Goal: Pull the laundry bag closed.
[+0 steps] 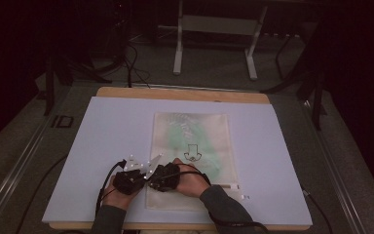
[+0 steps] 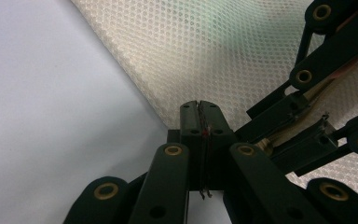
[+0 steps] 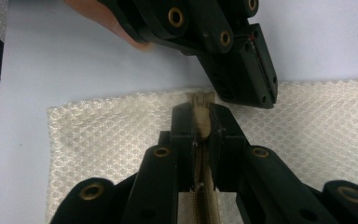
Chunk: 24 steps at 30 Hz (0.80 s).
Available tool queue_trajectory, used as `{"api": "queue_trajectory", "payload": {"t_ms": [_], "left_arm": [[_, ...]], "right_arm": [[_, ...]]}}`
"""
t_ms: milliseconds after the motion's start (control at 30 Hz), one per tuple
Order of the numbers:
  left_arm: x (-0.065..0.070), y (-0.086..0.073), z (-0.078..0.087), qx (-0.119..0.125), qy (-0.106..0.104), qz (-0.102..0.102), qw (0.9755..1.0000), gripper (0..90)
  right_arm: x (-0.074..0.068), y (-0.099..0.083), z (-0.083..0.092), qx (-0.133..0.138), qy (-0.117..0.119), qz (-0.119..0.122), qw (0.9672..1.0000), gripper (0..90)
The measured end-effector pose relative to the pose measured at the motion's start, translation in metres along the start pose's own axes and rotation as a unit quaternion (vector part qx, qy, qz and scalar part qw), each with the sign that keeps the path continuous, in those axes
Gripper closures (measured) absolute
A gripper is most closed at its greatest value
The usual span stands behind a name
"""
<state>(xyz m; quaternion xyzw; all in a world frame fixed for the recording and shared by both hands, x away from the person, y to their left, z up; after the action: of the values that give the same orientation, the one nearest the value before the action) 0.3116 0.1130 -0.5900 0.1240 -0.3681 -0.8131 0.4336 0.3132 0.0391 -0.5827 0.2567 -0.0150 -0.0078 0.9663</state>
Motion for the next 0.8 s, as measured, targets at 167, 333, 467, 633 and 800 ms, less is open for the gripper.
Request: {"api": "queue_trajectory", "payload": {"t_ms": [167,333,467,633,800], "left_arm": [[-0.0013,-0.0007,-0.0004,0.001,-0.007,0.014,0.9999,89.1],[-0.0020,-0.0009,-0.0004,-0.003,-0.011,0.022,0.9997,89.3],[-0.0021,-0.0009,-0.0003,-0.005,-0.009,0.020,0.9997,89.5],[-0.0017,-0.0006,-0.0005,-0.008,-0.006,0.018,0.9998,89.5],[-0.0015,-0.0004,-0.0005,-0.010,-0.004,0.019,0.9998,89.6]], "right_arm": [[-0.0003,-0.0004,0.0003,0.000,0.000,0.000,1.0000,81.8],[-0.0003,-0.0009,0.0010,0.002,0.004,-0.003,1.0000,81.9],[0.0003,-0.0007,0.0013,0.001,0.006,0.002,1.0000,82.0],[0.0006,-0.0014,0.0024,0.002,0.006,0.003,1.0000,82.0],[0.0012,-0.0021,0.0044,0.000,0.003,0.005,1.0000,82.1]]}}
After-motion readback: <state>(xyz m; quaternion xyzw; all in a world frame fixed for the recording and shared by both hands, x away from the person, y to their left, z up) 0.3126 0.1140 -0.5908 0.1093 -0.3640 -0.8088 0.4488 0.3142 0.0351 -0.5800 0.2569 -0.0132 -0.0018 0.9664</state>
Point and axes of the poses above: each handheld gripper's, and its own axes: z roughly backward along the jaws, y roughly out of its top, x roughly to its right, the point moved 8 cm from there along -z, roughly forward along the jaws, and after that the axes turned 2 degrees about y, right-handed, at the moved point
